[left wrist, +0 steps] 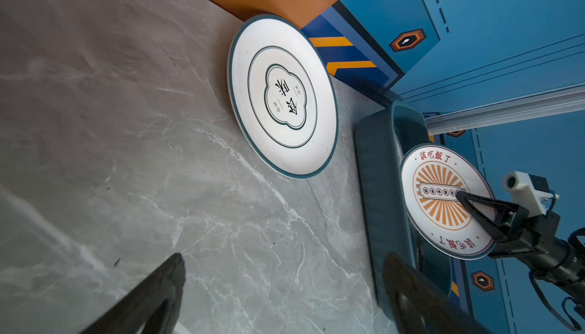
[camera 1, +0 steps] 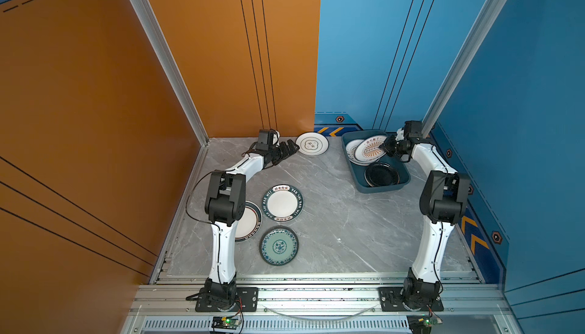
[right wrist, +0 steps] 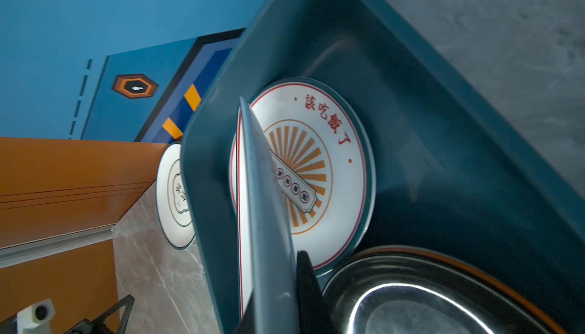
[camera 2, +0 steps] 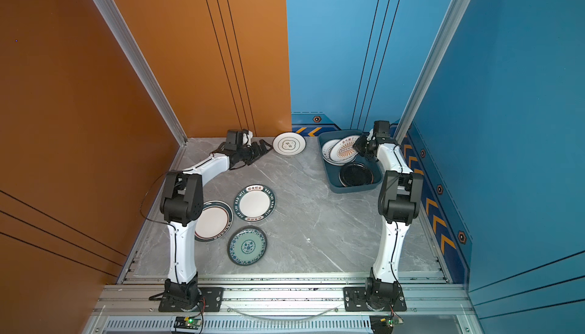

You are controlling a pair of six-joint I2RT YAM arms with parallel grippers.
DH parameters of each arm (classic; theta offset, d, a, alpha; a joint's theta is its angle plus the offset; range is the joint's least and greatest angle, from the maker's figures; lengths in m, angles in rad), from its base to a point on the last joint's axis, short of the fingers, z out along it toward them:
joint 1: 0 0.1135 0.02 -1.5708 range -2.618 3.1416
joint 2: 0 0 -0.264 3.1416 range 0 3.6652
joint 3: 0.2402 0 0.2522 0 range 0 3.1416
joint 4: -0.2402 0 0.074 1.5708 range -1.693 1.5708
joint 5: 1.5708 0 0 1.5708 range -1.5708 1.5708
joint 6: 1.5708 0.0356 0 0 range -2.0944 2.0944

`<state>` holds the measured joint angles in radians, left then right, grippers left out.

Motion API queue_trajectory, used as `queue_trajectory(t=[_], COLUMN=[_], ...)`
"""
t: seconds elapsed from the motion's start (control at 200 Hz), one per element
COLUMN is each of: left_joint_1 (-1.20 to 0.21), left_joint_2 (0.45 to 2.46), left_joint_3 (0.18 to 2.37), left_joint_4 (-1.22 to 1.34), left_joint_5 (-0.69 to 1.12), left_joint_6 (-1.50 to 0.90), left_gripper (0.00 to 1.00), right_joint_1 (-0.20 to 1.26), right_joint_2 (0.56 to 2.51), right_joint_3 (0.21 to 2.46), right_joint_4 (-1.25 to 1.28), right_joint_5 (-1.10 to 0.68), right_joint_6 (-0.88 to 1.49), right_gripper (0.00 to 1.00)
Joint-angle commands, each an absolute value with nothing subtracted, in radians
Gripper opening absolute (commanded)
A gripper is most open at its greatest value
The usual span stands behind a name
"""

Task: Place the plates into the plastic bin on the countertop
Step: Place the plate in the plastic bin.

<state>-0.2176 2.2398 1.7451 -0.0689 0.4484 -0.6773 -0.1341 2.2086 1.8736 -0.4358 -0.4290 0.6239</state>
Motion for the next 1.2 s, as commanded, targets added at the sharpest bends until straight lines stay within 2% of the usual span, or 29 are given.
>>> queue_trajectory(t=[0.0,0.27,0.541,0.736,0.861,0.886,1.011,1.192], left_joint_1=[-0.228,-0.241,-0.257,-0.267,-0.274,-0.275,-0.279,-0.280], left_joint_2=[2.293,2.419,2.544,2.617,2.667,2.674,2.697,2.712], left_joint_3=[1.809,1.963,2.139,2.221,2.279,2.287,2.304,2.308], left_joint_4=[-0.119,-0.162,-0.231,-0.240,-0.259,-0.261,-0.262,-0.246], left_joint_5=[0.428,0.390,0.359,0.340,0.328,0.323,0.301,0.284], left_joint_6=[-0.663,-0.679,-0.693,-0.720,-0.736,-0.739,-0.748,-0.764], left_gripper=[0.98,1.00,0.96,0.88,0.88,0.83,0.80,0.76], right_joint_1=[-0.139,-0.124,-0.109,-0.093,-0.086,-0.085,-0.084,-0.084], right_joint_2=[2.239,2.353,2.385,2.396,2.406,2.408,2.414,2.410], right_joint_3=[1.951,2.082,2.102,2.100,2.102,2.102,2.102,2.103], right_joint_4=[-0.459,-0.521,-0.541,-0.558,-0.569,-0.572,-0.596,-0.637], right_joint_5=[-0.417,-0.408,-0.380,-0.364,-0.352,-0.350,-0.324,-0.272], right_joint_6=[0.606,0.609,0.602,0.586,0.587,0.588,0.577,0.544], right_gripper=[0.00,0.00,0.07,0.21,0.31,0.33,0.44,0.50])
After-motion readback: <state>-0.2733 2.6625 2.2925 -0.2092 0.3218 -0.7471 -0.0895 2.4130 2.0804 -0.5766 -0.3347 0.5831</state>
